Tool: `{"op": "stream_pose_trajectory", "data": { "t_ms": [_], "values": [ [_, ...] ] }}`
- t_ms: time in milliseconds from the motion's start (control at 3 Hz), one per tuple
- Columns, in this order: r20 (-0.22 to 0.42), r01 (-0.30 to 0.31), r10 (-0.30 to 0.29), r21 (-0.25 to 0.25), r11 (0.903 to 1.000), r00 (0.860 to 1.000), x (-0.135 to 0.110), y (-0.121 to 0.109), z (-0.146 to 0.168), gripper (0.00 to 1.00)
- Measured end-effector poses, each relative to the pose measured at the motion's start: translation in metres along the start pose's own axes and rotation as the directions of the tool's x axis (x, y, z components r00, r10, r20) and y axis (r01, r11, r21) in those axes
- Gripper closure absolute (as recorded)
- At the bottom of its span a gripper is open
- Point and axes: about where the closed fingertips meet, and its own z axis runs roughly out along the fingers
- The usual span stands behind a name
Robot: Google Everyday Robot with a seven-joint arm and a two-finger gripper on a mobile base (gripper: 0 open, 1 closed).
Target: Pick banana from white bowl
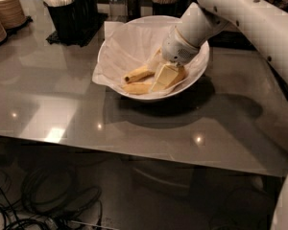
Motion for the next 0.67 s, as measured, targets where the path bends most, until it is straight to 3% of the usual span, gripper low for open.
{"op": "stream_pose_trajectory", "data": {
  "t_ms": [667],
  "values": [
    [-0.029, -0.007, 0.007, -0.009, 0.9999, 1.000, 0.010, -0.003, 0.026, 0.37]
  ]
}}
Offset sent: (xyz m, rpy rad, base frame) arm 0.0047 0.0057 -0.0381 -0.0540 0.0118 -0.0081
